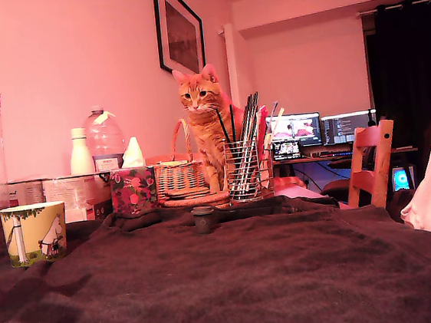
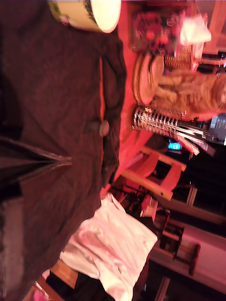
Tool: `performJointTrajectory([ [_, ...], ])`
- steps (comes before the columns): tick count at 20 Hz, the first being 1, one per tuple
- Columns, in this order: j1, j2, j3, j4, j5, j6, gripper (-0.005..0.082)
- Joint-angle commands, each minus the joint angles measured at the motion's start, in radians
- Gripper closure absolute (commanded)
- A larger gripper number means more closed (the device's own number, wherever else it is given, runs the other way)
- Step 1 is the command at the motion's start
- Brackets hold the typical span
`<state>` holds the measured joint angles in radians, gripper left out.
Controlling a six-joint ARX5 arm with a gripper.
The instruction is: Pick up the coffee capsules on the table and drop them inside the coffee cup
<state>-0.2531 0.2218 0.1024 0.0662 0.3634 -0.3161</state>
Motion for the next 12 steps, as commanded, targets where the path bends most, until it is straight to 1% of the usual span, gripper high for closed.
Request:
performJointTrajectory([
  [1,-0.027,0.06,-0.01,0.048,-0.019,0.01,0.0791],
  [4,-0.077,0.177,-0.01,0.136,-0.04,0.021,0.079],
  [5,-0.09,0.221,-0.01,0.168,-0.053,0.042,0.0778],
  [6,-0.102,0.262,-0.01,0.204,-0.061,0.056,0.0757],
  [8,-0.122,0.347,-0.01,0.28,-0.084,0.059,0.0689],
  [9,-0.13,0.389,-0.01,0.314,-0.093,0.062,0.0639],
  [10,-0.136,0.426,-0.01,0.349,-0.107,0.062,0.0549],
  [12,-0.147,0.498,-0.01,0.419,-0.145,0.068,0.0281],
])
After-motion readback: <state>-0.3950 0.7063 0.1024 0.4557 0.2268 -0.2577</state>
